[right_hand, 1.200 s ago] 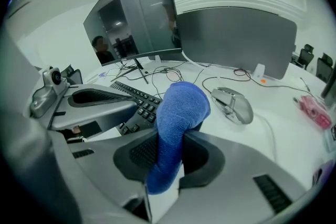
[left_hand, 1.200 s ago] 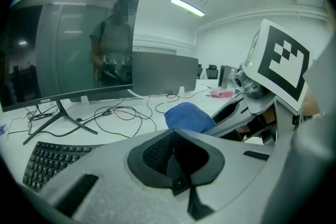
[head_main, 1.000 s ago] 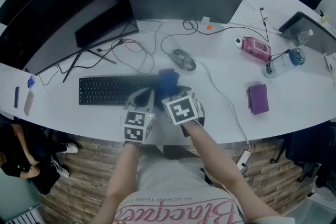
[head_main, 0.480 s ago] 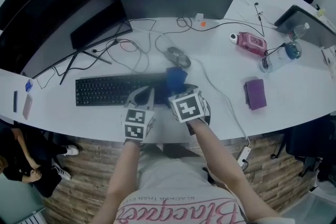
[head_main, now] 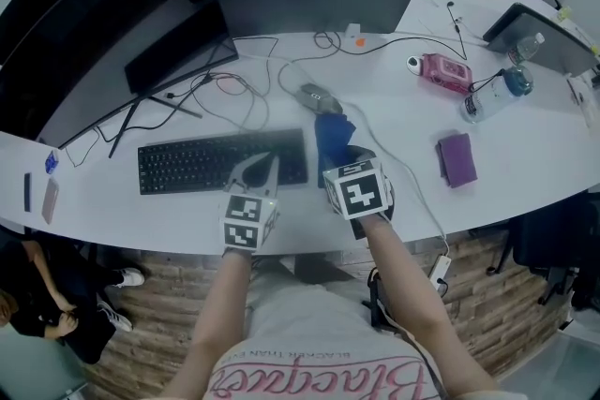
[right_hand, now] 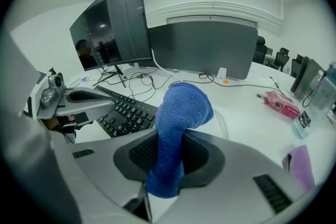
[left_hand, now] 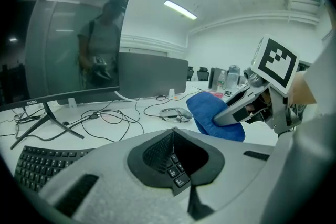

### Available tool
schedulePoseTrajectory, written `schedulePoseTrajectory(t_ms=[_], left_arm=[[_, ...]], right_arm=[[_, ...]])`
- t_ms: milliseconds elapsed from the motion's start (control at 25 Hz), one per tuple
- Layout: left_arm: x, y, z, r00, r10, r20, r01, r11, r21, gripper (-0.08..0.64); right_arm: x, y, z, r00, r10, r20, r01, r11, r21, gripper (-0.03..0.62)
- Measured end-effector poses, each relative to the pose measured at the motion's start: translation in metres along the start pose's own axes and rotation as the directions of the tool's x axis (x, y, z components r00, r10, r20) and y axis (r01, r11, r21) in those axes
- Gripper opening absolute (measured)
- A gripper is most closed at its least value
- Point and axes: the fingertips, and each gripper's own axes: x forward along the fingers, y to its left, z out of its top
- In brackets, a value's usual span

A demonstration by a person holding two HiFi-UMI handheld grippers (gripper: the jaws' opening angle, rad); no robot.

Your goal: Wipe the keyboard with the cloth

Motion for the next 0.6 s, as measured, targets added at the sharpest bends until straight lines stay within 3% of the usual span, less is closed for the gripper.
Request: schedulePoseTrajectory(t_ms=[400,600], left_arm=[[-0.043,0.031,0.004,0.999,-0.017,0.049,0.016,0.999,0.035,0.006],[-0.074,0.048,0.011,0.993,-0.015,0.114,0.009,0.999,0.053,0.006]], right_arm=[[-0.035,0.056,0.036,0.986,-0.027,0.162,0.036,0.998,-0.056,0.091],[-0.046,0.093,0.056,0.97,-0.027,0.24,0.051,0.994,-0.096,0.091]])
